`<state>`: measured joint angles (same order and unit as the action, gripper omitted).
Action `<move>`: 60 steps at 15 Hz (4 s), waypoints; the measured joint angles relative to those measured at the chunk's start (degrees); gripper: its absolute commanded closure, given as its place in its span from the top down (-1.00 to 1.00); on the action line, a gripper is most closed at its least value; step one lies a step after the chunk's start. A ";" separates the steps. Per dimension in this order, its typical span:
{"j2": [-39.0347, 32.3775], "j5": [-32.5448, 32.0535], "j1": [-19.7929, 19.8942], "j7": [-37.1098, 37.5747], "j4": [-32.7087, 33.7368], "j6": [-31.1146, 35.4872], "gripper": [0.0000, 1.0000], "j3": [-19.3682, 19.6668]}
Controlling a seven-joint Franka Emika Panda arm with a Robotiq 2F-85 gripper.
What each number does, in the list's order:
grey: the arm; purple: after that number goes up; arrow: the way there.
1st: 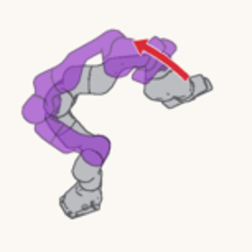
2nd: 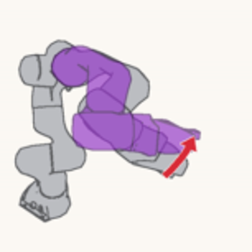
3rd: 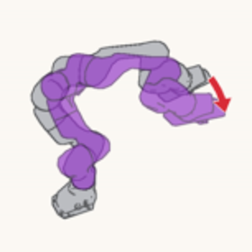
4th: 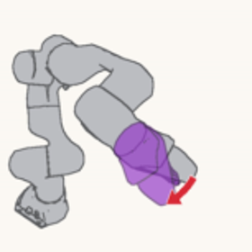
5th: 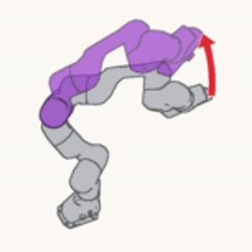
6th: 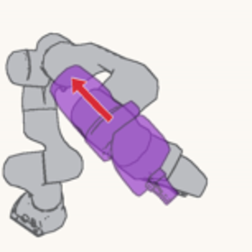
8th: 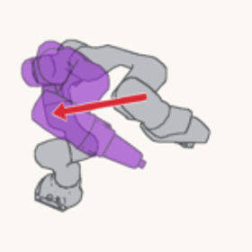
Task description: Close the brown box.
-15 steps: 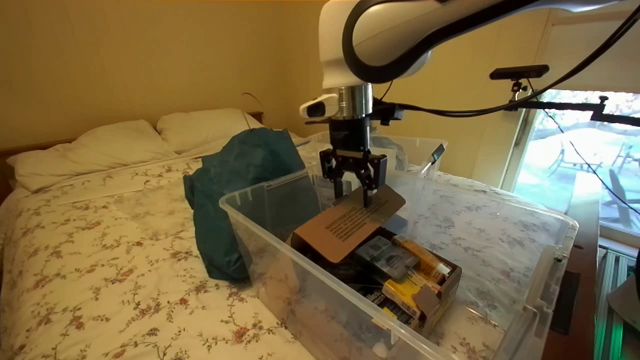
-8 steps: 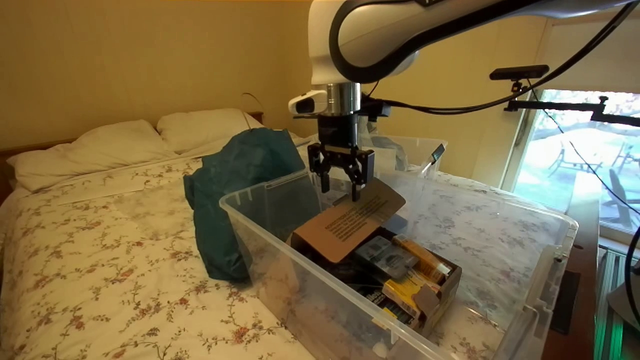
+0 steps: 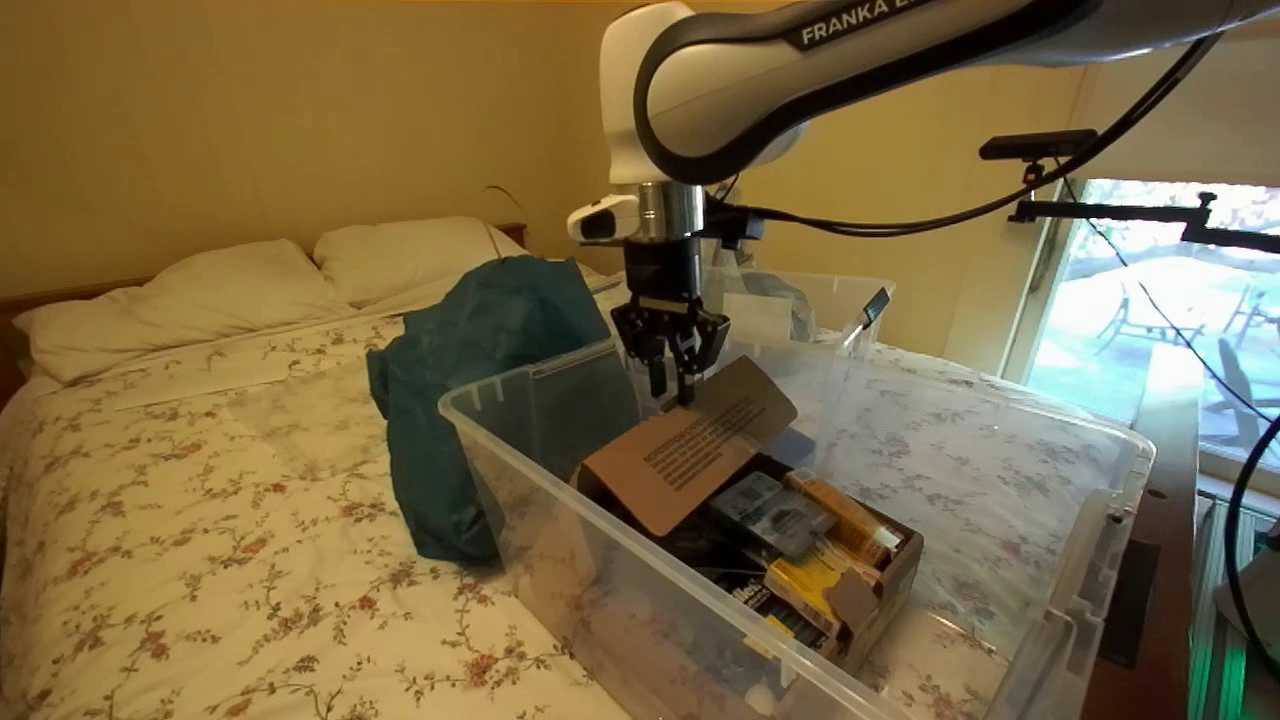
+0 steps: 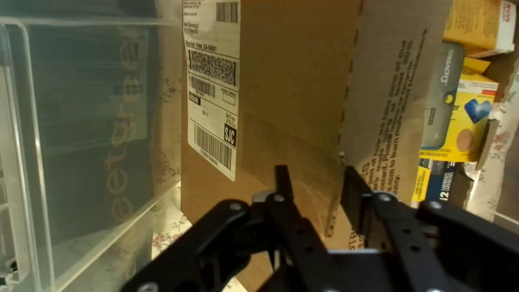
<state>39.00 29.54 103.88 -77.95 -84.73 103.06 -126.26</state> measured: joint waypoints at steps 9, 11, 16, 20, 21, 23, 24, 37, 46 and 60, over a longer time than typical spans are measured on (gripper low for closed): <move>0.40 0.02 0.73 0.21 2.30 -3.94 -0.99 -0.09; 0.19 0.22 0.66 0.27 2.29 -5.44 -0.99 0.25; -5.45 0.60 -4.62 0.35 0.57 -4.30 -0.99 5.98; -12.47 0.37 -12.58 2.58 -6.19 -10.16 -0.99 12.53; -13.64 0.32 -14.71 3.24 -8.77 -11.43 -0.99 14.38; -15.12 0.32 -18.49 4.12 -14.42 -12.27 -0.99 17.74; -15.26 0.39 -19.75 4.38 -17.30 -12.10 -0.99 19.05; -15.50 8.79 -28.11 17.93 -34.54 -10.98 -0.96 23.18; -16.22 9.20 -28.82 17.58 -36.05 -10.64 -0.99 22.81; -21.61 17.37 -38.36 18.87 -48.79 -5.38 0.01 28.73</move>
<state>17.39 46.92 65.52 -59.07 -133.53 97.68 -97.52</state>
